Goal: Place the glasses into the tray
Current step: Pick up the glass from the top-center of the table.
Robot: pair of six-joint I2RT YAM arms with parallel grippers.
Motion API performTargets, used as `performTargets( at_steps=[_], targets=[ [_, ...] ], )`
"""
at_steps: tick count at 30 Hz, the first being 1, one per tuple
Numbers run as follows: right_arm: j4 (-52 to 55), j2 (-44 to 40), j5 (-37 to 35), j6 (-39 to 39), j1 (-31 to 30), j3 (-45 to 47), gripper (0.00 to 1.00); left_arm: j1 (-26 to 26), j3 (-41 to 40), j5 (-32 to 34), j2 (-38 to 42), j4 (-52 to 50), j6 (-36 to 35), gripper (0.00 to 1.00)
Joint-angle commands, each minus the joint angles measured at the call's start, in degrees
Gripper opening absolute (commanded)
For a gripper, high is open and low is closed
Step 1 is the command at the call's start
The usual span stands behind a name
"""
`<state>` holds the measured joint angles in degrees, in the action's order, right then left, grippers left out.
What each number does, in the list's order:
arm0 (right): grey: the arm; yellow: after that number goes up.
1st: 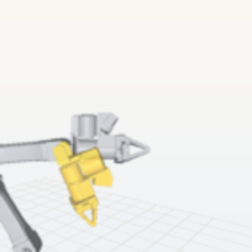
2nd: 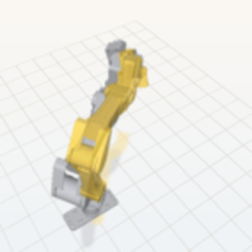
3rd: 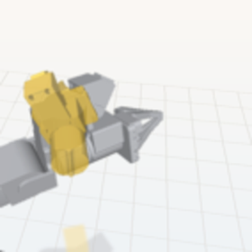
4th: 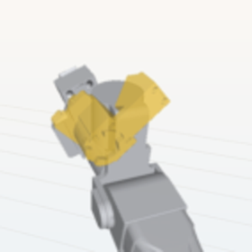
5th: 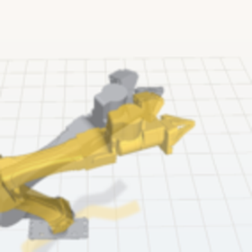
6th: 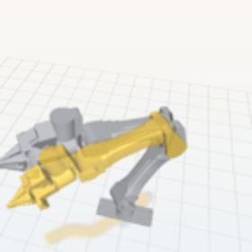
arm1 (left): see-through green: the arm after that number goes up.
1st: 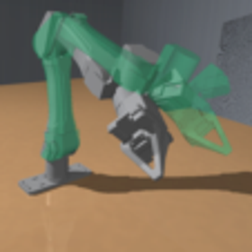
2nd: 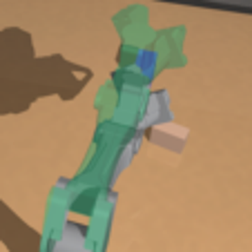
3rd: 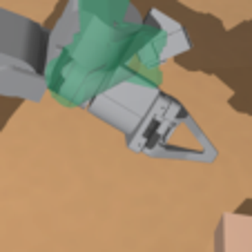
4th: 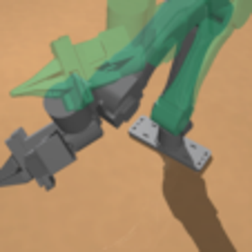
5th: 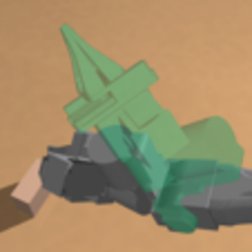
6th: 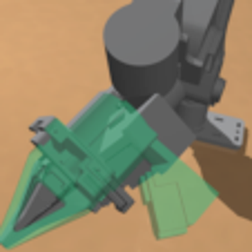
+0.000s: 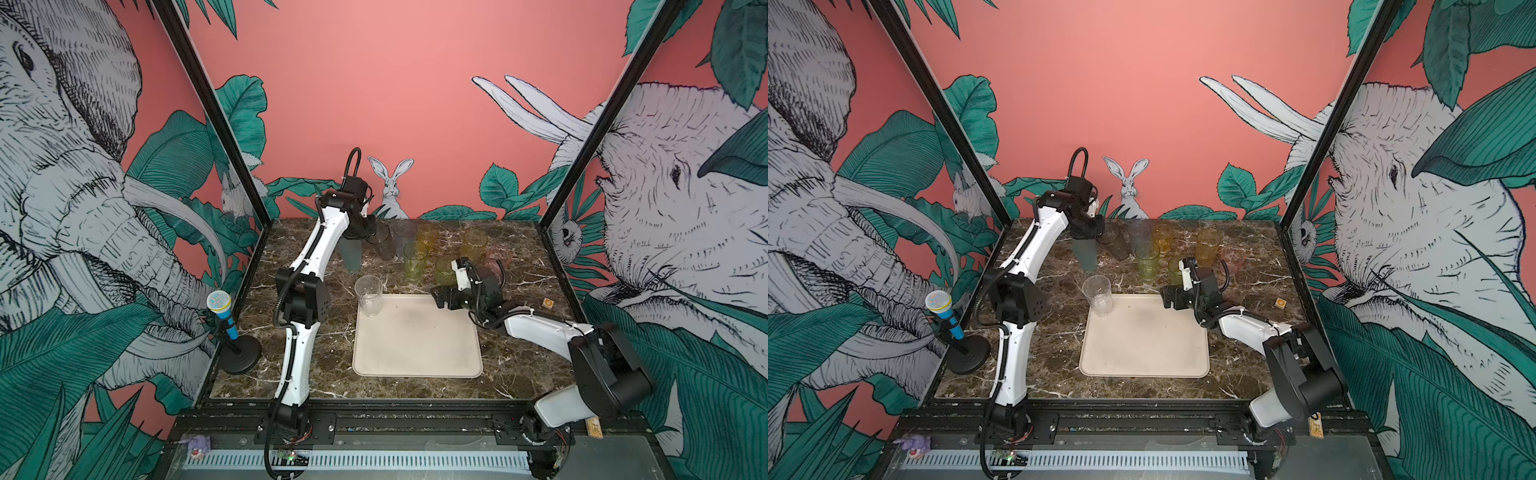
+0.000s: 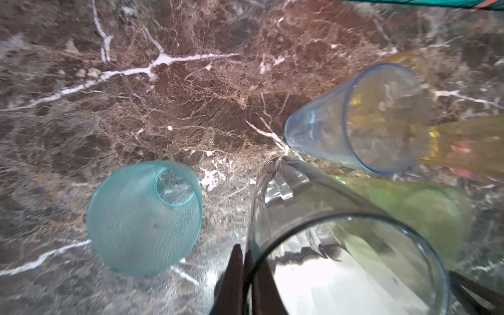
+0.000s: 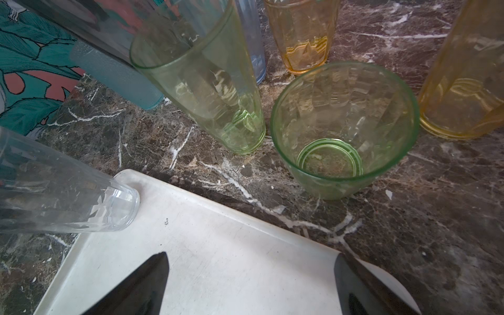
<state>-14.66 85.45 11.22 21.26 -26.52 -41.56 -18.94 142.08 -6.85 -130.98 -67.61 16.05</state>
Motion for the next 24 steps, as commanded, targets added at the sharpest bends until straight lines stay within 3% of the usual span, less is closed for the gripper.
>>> performTargets(
  at_steps=[1,24],
  targets=[
    [-0.9,-0.1,0.2,0.0,-0.1,-1.9,0.97,-0.1,-1.2,-1.5,8.0,-3.4,-1.0,0.0],
    [-0.1,0.2,0.9,0.4,-0.2,-2.1,0.97,-4.6,-4.0,4.7,27.4,-20.6,-3.5,0.0]
  ],
)
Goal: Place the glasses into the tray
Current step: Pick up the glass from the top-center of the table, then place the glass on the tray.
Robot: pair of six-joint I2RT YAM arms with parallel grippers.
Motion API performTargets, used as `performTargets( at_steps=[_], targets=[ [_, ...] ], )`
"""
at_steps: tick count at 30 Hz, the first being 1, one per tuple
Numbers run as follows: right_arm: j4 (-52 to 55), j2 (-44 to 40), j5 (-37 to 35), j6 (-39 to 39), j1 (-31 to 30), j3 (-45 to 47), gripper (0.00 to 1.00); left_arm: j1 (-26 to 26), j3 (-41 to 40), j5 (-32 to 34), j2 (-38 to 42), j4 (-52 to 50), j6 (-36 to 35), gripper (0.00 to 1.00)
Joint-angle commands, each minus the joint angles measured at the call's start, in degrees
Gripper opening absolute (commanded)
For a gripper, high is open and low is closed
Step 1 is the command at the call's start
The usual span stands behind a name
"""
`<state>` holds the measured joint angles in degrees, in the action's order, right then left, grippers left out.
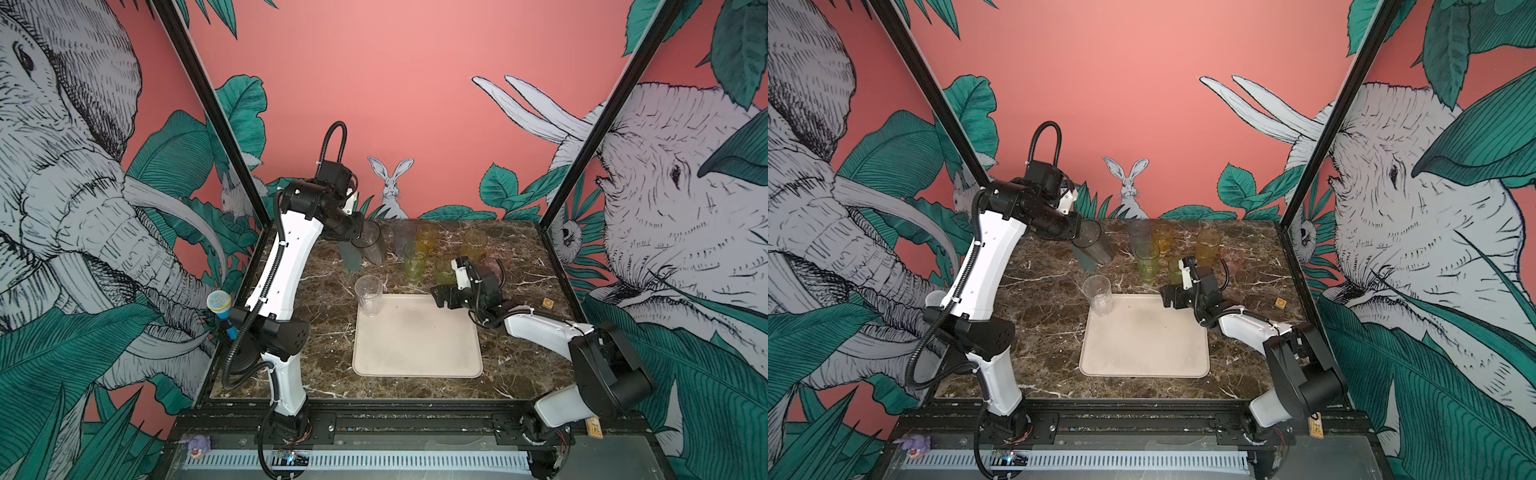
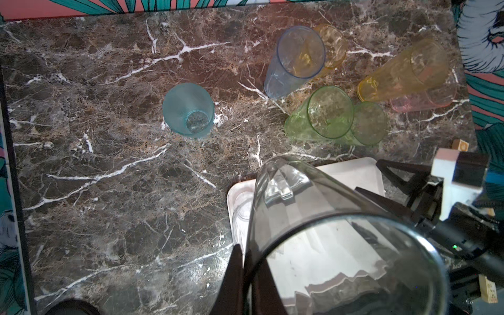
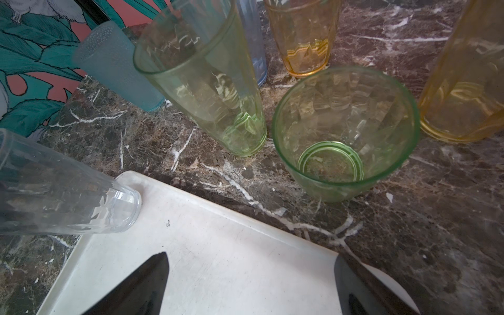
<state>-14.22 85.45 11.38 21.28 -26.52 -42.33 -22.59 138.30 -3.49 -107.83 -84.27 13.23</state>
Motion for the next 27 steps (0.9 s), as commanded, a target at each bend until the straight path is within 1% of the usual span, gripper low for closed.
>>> performTargets(
  at_steps=[1,5,11,22,27],
  targets=[
    [-0.8,0.0,1.2,0.5,-0.2,-1.2,0.97,-1.2,-0.3,1.3,4.9,-4.5,-0.7,0.0],
    [-1.1,-0.1,0.8,0.5,-0.2,-0.7,0.97,-2.2,-0.5,0.5,7.5,-6.3,-0.1,0.0],
    [-0.5,0.2,0.9,0.6,-0.2,-1.1,0.97,-3.9,-3.2,0.1,11.7,-7.5,1.2,0.0],
    [-0.2,-0.5,1.0,0.7,-0.2,-0.8,0.97,-7.9,-5.4,1.6,18.4,-12.9,4.5,0.0],
    [0.2,-0.1,1.1,0.7,-0.3,-1.0,0.97,-11.0,-8.3,3.5,21.4,-14.5,6.8,0.0]
  ],
)
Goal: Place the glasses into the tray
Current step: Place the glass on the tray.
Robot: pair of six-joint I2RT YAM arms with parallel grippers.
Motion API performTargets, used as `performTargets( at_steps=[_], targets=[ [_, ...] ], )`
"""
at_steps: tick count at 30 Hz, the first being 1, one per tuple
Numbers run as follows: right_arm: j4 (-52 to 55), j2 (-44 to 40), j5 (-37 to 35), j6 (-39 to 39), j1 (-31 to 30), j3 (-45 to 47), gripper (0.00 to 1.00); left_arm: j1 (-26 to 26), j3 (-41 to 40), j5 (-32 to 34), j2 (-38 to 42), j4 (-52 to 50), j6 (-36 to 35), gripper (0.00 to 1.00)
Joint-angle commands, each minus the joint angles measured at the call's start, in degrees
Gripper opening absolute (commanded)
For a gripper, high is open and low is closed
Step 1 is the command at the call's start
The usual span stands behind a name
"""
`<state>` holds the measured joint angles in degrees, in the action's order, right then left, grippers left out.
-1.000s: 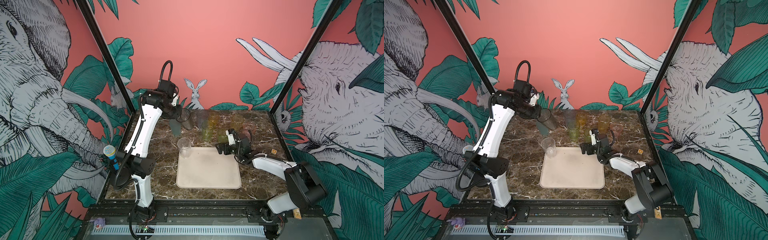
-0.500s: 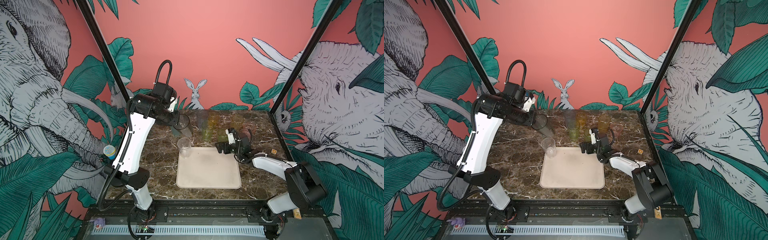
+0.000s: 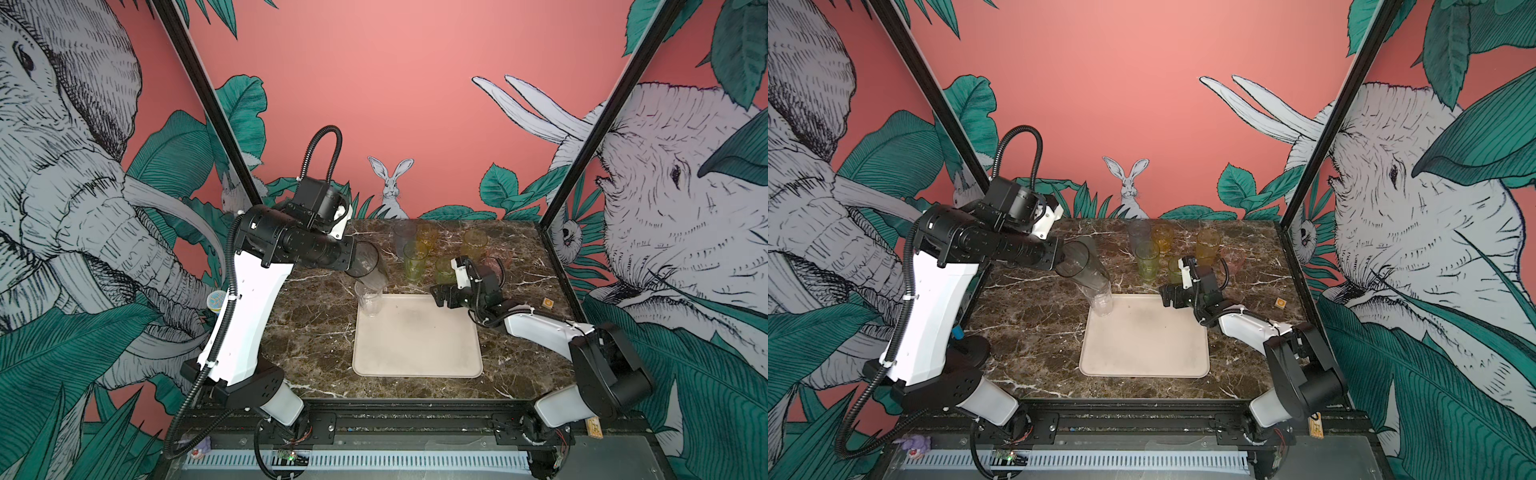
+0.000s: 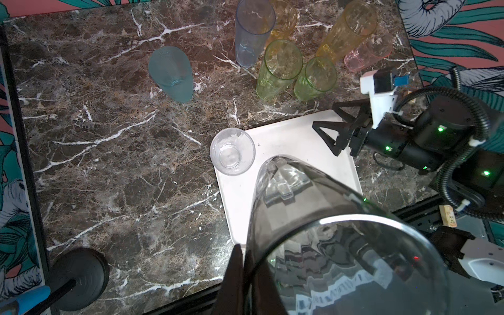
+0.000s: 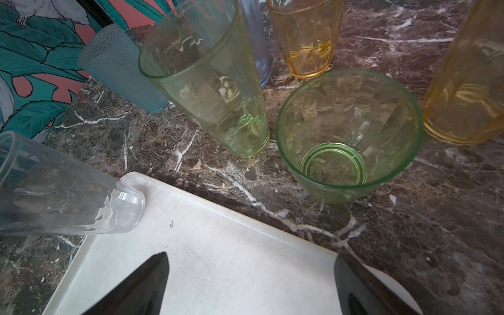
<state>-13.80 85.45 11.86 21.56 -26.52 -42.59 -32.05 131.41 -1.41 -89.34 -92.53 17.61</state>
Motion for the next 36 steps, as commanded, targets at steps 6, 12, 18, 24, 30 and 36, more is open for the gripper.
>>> performTargets(
  at_steps=[6,12,18,24,30,36],
  targets=[
    [0.0,-0.3,0.7,0.4,-0.2,-0.7,0.97,-4.1,-7.4,2.6,6.4,-6.2,4.7,0.0],
    [0.1,-0.1,0.8,0.4,-0.3,-0.7,0.97,-7.4,-13.5,2.9,8.5,-4.2,6.7,0.0],
    [0.2,0.4,0.6,0.4,-0.3,-0.9,0.97,-8.6,-21.2,3.3,10.7,-1.3,7.9,0.0],
    [-0.1,1.1,0.9,0.5,-0.3,-1.2,0.97,-9.9,-29.3,3.2,13.8,4.1,9.7,0.0],
    [0.2,1.1,0.8,0.5,-0.3,-1.2,0.97,-10.1,-36.3,4.2,14.9,7.5,10.7,0.0],
    [0.2,1.1,1.0,0.6,-0.2,-1.3,0.97,-10.2,-44.5,5.7,15.6,13.3,12.0,0.0]
  ],
)
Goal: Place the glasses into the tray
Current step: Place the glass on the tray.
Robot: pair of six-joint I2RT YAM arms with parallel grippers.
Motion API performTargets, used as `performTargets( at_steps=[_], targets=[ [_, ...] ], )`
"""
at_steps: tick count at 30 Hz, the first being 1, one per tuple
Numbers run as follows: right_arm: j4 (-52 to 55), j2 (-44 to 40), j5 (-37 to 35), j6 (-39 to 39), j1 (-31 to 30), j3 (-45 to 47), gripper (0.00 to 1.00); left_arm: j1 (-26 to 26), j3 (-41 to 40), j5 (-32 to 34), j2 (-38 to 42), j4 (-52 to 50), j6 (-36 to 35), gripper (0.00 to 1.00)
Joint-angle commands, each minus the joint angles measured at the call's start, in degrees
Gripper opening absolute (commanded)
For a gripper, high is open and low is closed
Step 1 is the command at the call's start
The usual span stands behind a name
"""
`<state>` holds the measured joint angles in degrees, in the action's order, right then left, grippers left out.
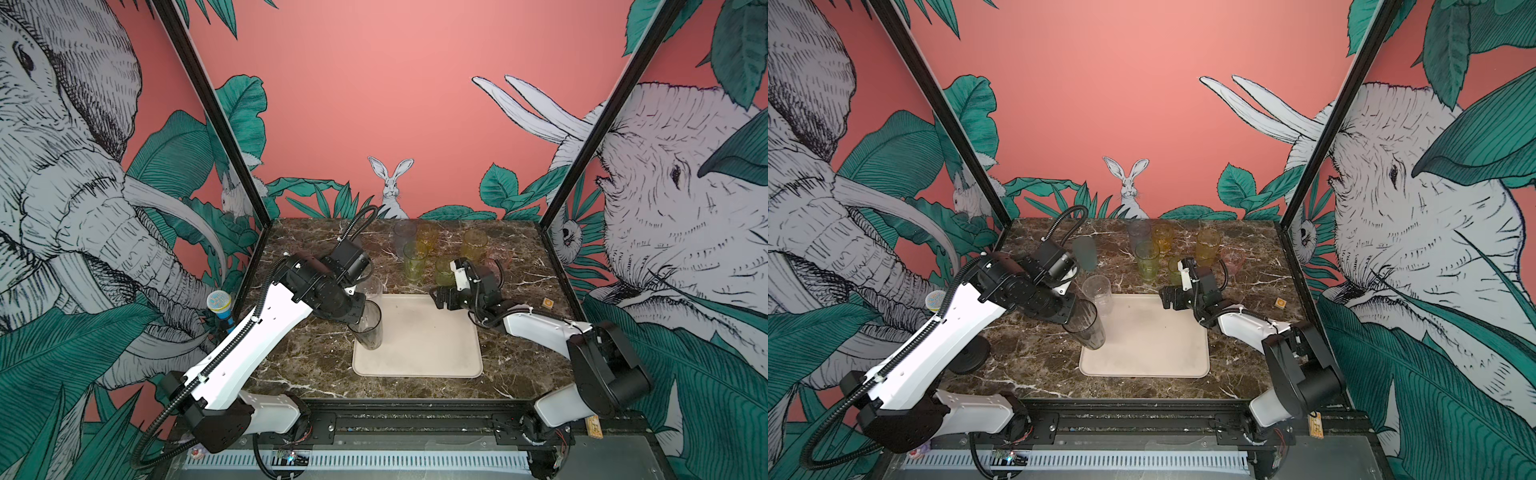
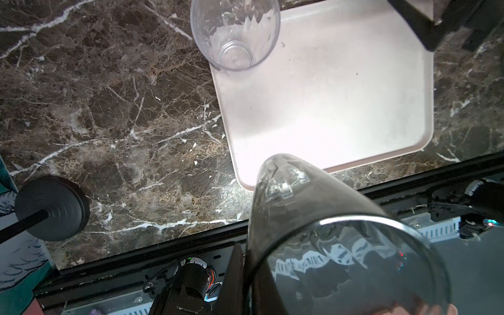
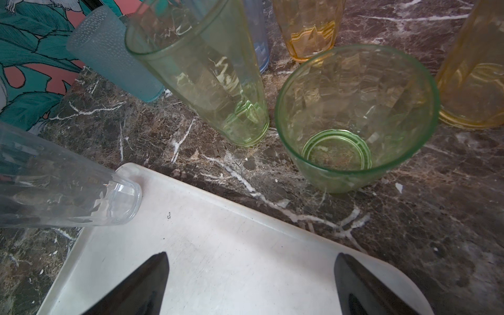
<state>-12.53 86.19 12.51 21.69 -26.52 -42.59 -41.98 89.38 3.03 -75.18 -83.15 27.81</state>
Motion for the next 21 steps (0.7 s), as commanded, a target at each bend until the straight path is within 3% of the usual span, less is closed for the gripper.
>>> performTargets(
  at_steps=[1,21],
  targets=[
    [-1.1,0.5,0.3,0.4,-0.2,-1.3,0.97,-0.3,-3.8,0.7,1.2,5.5,1.5,0.0],
    [-0.4,1.9,1.3,0.9,-0.3,-2.2,0.97,-0.2,-14.8,3.9,-4.8,18.6,2.6,0.0]
  ],
)
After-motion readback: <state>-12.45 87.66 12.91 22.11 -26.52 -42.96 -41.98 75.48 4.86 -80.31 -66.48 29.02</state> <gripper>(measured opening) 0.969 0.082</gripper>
